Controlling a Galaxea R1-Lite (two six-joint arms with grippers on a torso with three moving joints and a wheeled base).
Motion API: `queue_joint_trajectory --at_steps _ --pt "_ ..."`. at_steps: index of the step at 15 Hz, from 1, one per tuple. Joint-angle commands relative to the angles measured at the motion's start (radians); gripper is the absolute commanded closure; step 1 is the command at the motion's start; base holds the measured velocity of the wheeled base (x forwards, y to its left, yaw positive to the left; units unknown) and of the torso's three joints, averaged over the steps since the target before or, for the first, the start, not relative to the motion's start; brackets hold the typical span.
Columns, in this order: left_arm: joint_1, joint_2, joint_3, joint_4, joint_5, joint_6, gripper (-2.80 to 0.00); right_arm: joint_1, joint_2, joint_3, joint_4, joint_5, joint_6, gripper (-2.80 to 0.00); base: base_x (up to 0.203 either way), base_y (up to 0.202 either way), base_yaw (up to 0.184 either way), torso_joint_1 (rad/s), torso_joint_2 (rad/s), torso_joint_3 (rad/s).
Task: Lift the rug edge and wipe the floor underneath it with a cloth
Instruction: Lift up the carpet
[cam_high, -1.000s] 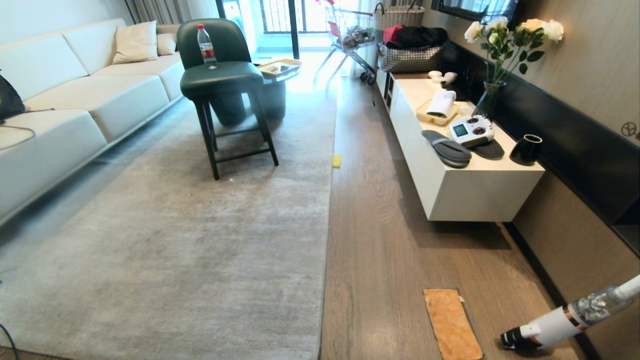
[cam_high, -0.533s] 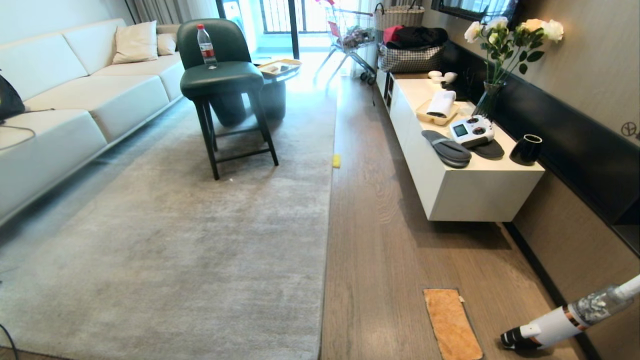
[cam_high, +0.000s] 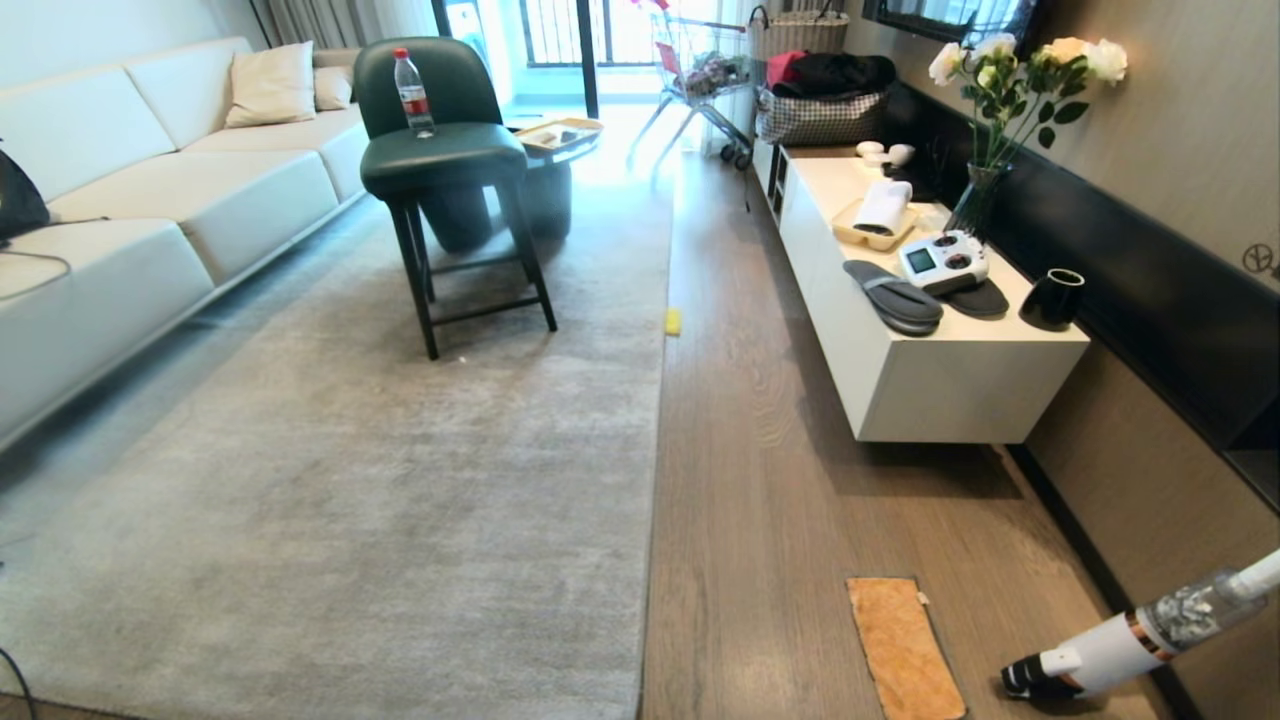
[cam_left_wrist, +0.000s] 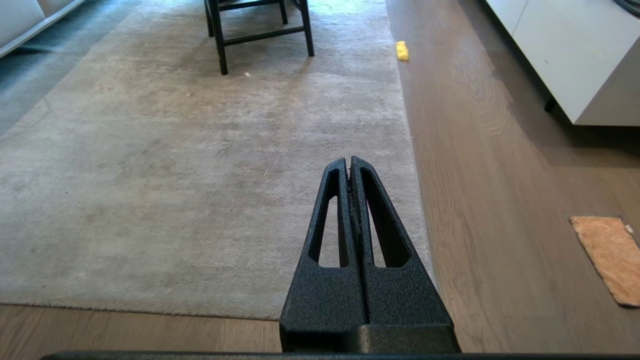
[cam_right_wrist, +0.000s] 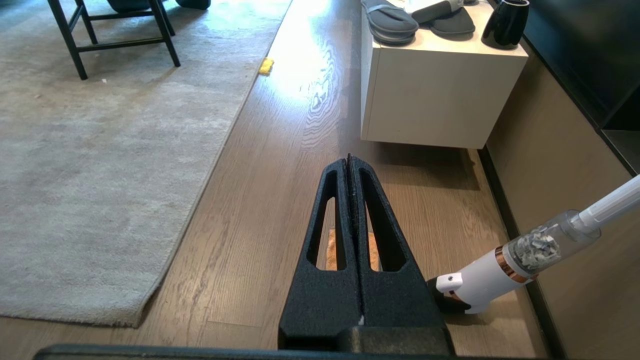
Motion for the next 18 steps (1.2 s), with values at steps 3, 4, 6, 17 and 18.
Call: queue_joint_trajectory --at_steps 3,4,6,17,18 --pt "0.0 0.0 0.0 0.0 0.001 0.0 0.0 0.0 0.0 0.0 -0.001 0.001 -0.001 0.0 0.0 0.0 0.0 0.001 0.0 -0.118" --pt "0.0 0.0 0.0 0.0 0.001 0.0 0.0 0.0 0.0 0.0 -0.001 0.001 -0.001 0.0 0.0 0.0 0.0 0.0 0.0 -0.179" --pt "0.0 0.0 0.0 0.0 0.0 0.002 0.0 0.0 0.0 0.0 0.0 0.001 -0.001 0.0 0.0 0.0 0.0 0.002 0.0 -0.192" --pt "0.0 0.0 0.0 0.001 -0.001 0.006 0.0 0.0 0.0 0.0 0.0 0.001 -0.001 0.0 0.0 0.0 0.0 0.004 0.0 -0.199" --pt "0.0 0.0 0.0 0.0 -0.001 0.006 0.0 0.0 0.0 0.0 -0.001 0.001 -0.001 0.0 0.0 0.0 0.0 0.002 0.0 -0.196"
